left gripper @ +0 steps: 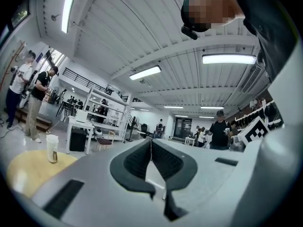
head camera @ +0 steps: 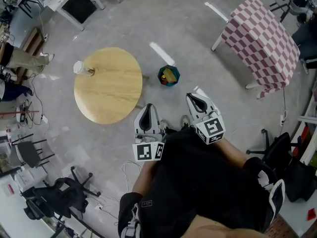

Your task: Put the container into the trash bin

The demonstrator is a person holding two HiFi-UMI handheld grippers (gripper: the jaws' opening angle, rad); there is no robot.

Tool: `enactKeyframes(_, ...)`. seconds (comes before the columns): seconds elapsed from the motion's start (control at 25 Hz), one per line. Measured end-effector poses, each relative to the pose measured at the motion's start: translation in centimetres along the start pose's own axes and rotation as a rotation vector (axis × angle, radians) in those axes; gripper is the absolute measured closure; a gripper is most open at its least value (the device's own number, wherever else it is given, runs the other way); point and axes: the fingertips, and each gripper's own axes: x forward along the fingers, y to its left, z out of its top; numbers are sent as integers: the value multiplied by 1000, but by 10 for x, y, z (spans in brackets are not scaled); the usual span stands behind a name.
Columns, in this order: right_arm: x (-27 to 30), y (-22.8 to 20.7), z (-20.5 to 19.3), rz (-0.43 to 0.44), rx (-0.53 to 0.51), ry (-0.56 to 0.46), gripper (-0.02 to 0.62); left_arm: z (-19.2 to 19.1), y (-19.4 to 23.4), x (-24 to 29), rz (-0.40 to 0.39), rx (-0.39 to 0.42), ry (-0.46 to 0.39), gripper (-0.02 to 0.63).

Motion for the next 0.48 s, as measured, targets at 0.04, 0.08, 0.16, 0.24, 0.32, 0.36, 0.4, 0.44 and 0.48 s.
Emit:
enactKeyframes(0.04,1,2,1,5,-3,-1,569,0,1,0,-2,-3,-3,592)
enactKeyframes(0.08,1,4,1,8,-5,-2,569,1,1,0,-3,-7,-4,592)
enactKeyframes(0.16,1,8,2,10,-5,-4,569,2,1,-2,-7,-11,-4,593)
enactKeyframes(0.24,0,11,3,6,-3,-7,569,3,2,-5,-9,-8,-9,593)
enactKeyframes(0.32,0,11,3,0,-3,-6,569,3,2,-6,-7,-7,-8,592)
enactKeyframes(0.36,0,11,2,-2,-3,-5,569,3,2,-6,-6,-8,-6,592)
enactKeyframes(0.4,0,10,2,-5,-2,-5,569,2,2,-7,-5,-10,-5,592)
enactKeyframes(0.44,-1,10,1,-7,-2,-3,569,1,2,-8,-5,-11,-4,592)
enactKeyframes(0.48,-1,11,0,-9,-3,-3,569,1,3,-8,-6,-12,-5,592)
